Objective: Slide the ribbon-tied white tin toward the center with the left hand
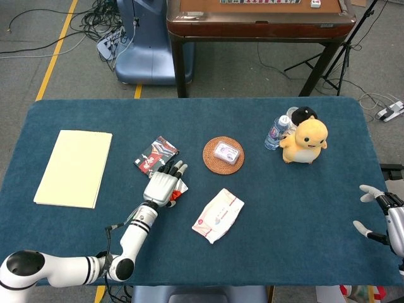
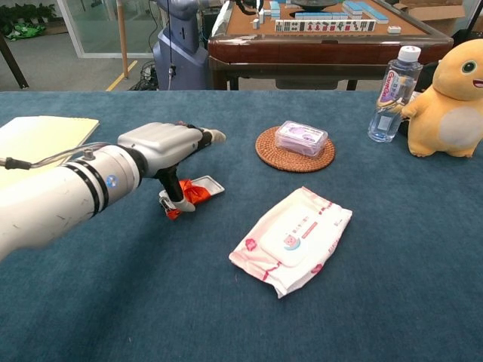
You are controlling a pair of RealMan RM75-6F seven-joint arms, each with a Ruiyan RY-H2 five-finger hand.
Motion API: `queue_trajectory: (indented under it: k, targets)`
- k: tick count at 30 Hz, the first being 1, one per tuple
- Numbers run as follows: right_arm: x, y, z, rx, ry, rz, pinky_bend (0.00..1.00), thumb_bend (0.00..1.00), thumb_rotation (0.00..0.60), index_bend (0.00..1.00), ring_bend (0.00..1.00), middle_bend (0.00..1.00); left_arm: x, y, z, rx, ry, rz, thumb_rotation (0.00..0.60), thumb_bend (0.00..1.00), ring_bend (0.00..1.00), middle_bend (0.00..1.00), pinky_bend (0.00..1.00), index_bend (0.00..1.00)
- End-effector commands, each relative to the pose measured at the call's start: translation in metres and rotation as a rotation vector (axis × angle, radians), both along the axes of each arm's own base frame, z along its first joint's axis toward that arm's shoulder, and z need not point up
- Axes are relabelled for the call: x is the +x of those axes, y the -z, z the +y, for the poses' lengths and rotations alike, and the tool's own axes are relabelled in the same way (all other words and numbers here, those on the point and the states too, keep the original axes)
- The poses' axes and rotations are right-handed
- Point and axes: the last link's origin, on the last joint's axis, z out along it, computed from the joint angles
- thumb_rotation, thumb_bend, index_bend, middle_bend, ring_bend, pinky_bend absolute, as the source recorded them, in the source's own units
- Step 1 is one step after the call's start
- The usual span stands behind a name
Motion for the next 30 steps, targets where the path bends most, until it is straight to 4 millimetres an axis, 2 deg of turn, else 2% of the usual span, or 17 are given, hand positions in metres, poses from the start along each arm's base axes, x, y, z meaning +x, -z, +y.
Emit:
queue_trajectory:
  k: [1, 8, 17, 30]
  targets:
    - [0.0, 0.0, 0.0, 0.0, -0.001, 0.0, 0.58, 0.01, 0.6, 0.28, 0.35, 0.44, 0.002, -0.006, -0.005, -0.003, 0.006, 0.003, 0.6, 0.0, 0.0, 0.0, 0.18, 0.0]
    - [0.001, 0.0, 0.001, 0.0, -0.003, -0.001, 0.58, 0.01, 0.6, 0.28, 0.35, 0.44, -0.002, -0.018, -0.015, -0.006, 0.004, 0.02, 0.6, 0.0, 0.0, 0.0, 0.18, 0.0]
    - [0.0, 0.0, 0.0, 0.003, 0.0, 0.0, 0.58, 0.01, 0.6, 0.28, 0.35, 0.44, -0.021, -0.029, -0.015, 0.016, -0.012, 0.068, 0.6, 0.0, 0.0, 0.0, 0.18, 0.0]
    - [0.0, 0.001, 0.0, 0.003, 0.001, 0.002, 0.58, 0.01, 0.6, 0.28, 0.35, 0.44, -0.032, -0.024, -0.004, 0.03, -0.026, 0.118, 0.6, 0.0, 0.0, 0.0, 0.18, 0.0]
